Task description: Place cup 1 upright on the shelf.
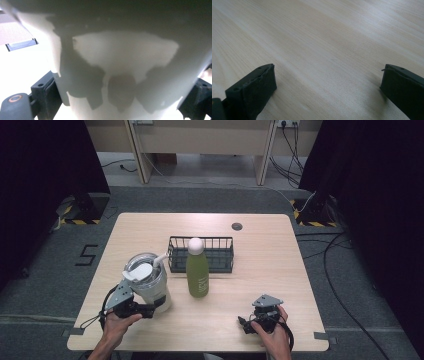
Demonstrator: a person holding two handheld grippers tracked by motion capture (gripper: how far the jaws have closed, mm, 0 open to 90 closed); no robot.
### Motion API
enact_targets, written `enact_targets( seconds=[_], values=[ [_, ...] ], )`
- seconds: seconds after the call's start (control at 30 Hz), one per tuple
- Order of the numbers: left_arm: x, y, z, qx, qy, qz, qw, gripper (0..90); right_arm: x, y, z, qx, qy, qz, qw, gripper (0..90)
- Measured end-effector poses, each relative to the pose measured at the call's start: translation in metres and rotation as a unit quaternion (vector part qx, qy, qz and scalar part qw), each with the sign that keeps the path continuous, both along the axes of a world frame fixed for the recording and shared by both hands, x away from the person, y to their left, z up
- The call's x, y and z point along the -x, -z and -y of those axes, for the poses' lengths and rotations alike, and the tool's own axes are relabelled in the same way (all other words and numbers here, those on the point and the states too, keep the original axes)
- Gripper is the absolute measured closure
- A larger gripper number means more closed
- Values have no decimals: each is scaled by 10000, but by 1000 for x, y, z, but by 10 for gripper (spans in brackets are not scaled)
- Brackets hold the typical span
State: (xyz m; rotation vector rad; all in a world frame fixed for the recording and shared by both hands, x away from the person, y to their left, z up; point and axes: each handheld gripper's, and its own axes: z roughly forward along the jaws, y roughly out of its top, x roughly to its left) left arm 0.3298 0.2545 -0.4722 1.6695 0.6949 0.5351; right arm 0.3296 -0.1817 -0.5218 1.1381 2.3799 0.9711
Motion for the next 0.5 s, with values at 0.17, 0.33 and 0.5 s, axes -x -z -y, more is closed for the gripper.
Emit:
enact_targets(
  seconds=[0.17, 0.33, 0.5],
  values=[
    [-11, -11, -3, 45, -29, 5, 10000, 102, 0, 0, 0, 0, 0, -1, 10000, 4],
    [-19, -23, -7, 84, -65, 62, 9999, 102, 0, 0, 0, 1, -5, 0, 10000, 4],
    [-31, -41, -11, 35, -64, 77, 9999, 102, 0, 0, 0, 0, -6, 0, 10000, 4]
  ],
)
